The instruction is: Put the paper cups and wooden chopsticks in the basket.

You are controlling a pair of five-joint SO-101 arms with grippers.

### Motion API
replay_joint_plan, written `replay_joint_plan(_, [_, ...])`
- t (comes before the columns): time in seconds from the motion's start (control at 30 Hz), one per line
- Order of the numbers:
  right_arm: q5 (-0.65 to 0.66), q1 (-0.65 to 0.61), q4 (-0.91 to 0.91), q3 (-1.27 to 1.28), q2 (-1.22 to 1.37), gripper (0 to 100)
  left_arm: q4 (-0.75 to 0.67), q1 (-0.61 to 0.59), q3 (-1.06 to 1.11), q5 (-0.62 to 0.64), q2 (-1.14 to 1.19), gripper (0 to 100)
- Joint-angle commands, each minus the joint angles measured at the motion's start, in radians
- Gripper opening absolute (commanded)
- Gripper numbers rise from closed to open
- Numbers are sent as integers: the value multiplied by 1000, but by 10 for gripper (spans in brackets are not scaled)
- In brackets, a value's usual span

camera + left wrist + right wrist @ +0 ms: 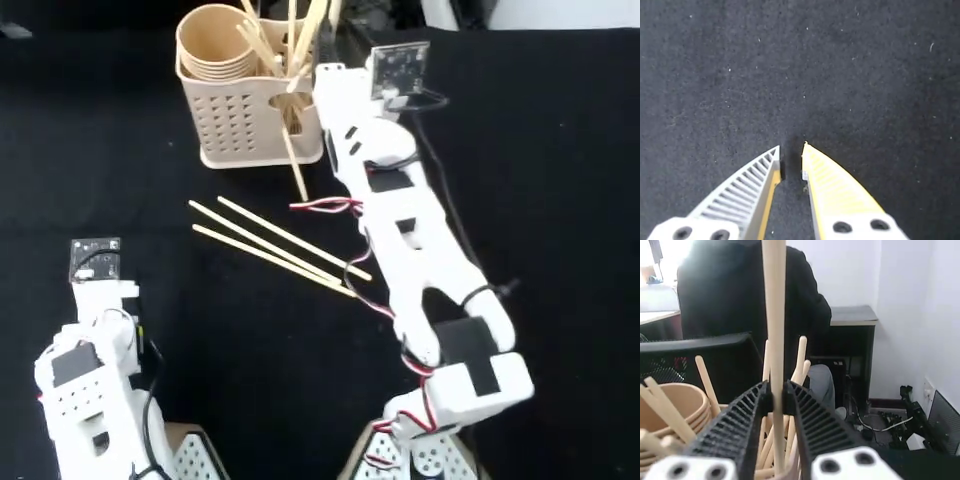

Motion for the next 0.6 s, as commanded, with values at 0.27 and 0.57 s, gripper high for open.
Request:
replay_joint_plan(0.27, [216,6,77,47,1,15,-17,12,-5,0,-11,91])
replay_joint_plan(0.57, [224,5,267,-50,-2,223,-17,12,-5,0,-11,91])
